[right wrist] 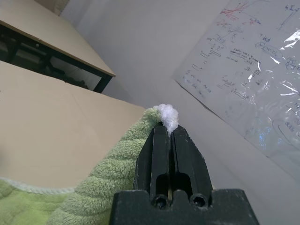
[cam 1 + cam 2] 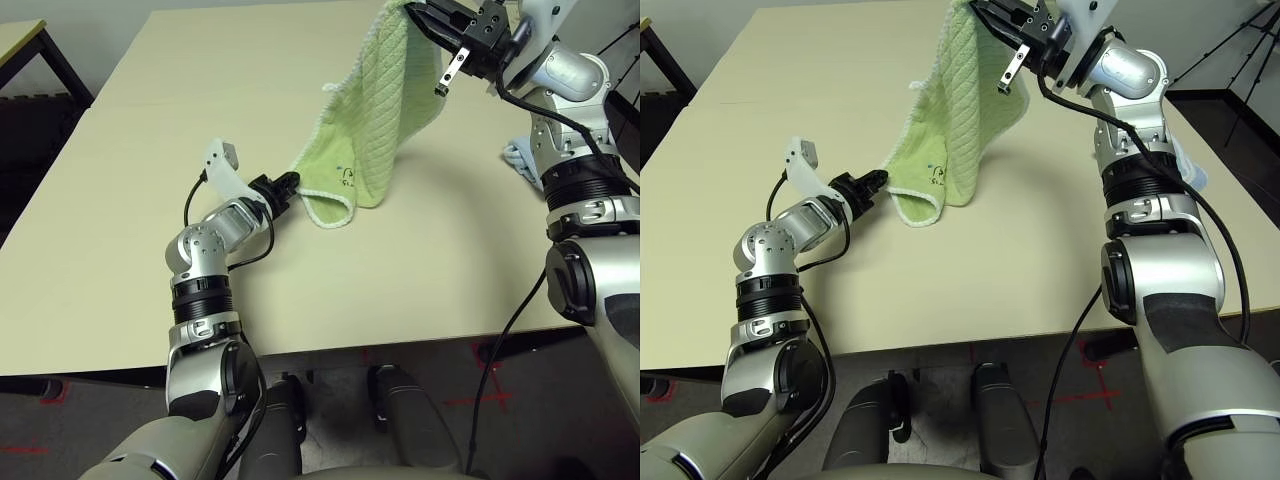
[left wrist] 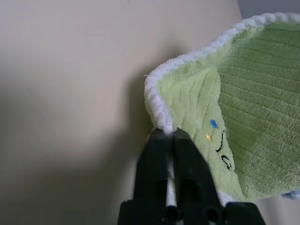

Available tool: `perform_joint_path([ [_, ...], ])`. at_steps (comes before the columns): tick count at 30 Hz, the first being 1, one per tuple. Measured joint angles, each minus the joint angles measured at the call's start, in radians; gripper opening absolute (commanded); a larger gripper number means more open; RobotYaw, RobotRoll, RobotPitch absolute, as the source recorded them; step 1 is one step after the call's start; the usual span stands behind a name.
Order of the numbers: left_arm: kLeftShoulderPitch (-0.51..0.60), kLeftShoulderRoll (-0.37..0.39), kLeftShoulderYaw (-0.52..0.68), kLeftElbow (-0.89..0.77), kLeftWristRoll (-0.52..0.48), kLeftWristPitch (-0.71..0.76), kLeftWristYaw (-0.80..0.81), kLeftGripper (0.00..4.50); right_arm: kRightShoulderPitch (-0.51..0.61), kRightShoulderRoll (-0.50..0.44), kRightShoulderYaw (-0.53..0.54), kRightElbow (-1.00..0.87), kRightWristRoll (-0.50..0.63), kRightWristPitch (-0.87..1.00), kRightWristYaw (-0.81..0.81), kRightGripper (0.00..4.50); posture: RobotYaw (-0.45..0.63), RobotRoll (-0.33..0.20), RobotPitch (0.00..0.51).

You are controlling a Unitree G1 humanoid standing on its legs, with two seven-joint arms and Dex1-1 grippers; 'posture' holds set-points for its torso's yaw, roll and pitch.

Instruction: Fold the towel and set it aside.

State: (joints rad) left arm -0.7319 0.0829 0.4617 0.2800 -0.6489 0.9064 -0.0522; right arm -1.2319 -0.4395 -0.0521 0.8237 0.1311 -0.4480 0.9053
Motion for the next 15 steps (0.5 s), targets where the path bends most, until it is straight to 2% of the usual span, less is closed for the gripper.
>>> perform_joint_path([
  [8, 0.002, 0.021, -0.039, 0.0, 0.013, -0.019, -0.006, 0.04, 0.045, 0.001, 0.0, -0.046, 0.0, 0.052, -0.034, 0.0, -0.16, 0.0, 0.154],
  [11, 0.016, 0.101, -0.118, -0.043, 0.073, -0.05, -0.037, 0.04, 0.065, -0.006, 0.0, -0.046, -0.019, 0.102, -0.087, 0.0, -0.16, 0.0, 0.154],
  [15, 0.059, 0.239, -0.172, -0.132, 0.15, -0.091, -0.076, 0.04, 0.099, -0.039, 0.025, -0.027, -0.105, 0.159, -0.183, 0.0, -0.14, 0.0, 0.159],
])
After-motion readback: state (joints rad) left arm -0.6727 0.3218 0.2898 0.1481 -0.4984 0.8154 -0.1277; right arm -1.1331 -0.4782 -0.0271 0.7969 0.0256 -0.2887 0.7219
